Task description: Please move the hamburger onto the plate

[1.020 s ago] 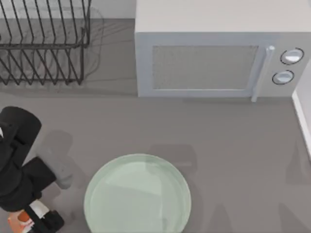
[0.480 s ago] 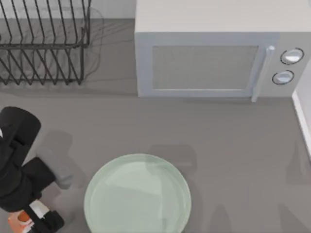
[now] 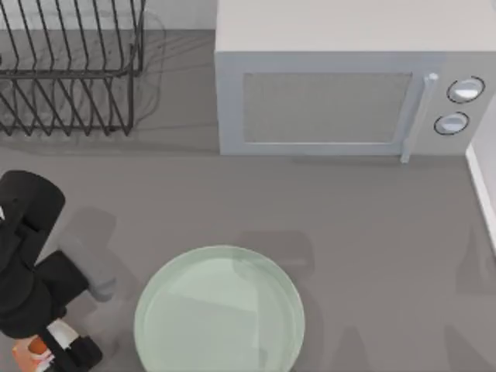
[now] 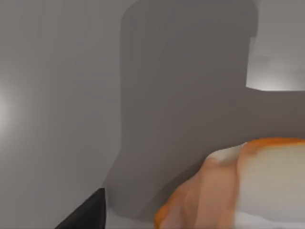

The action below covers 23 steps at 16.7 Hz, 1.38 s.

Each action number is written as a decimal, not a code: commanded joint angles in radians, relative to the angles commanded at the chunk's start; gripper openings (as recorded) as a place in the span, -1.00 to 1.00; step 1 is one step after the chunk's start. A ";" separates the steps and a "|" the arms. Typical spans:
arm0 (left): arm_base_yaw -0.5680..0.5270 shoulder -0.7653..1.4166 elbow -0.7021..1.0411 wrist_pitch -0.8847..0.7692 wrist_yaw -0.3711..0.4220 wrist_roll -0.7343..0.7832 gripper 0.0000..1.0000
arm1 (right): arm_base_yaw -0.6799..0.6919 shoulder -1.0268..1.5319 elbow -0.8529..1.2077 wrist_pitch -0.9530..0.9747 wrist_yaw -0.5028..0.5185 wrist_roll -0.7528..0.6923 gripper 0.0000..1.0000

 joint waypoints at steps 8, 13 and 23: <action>0.000 0.000 0.000 0.000 0.000 0.000 -1.00 | 0.000 0.000 0.000 0.000 0.000 0.000 1.00; 0.003 -0.090 0.082 -0.139 0.014 0.005 -1.00 | 0.000 0.000 0.000 0.000 0.000 0.000 1.00; 0.001 -0.250 0.340 -0.569 0.015 -0.005 -1.00 | 0.000 0.000 0.000 0.000 0.000 0.000 1.00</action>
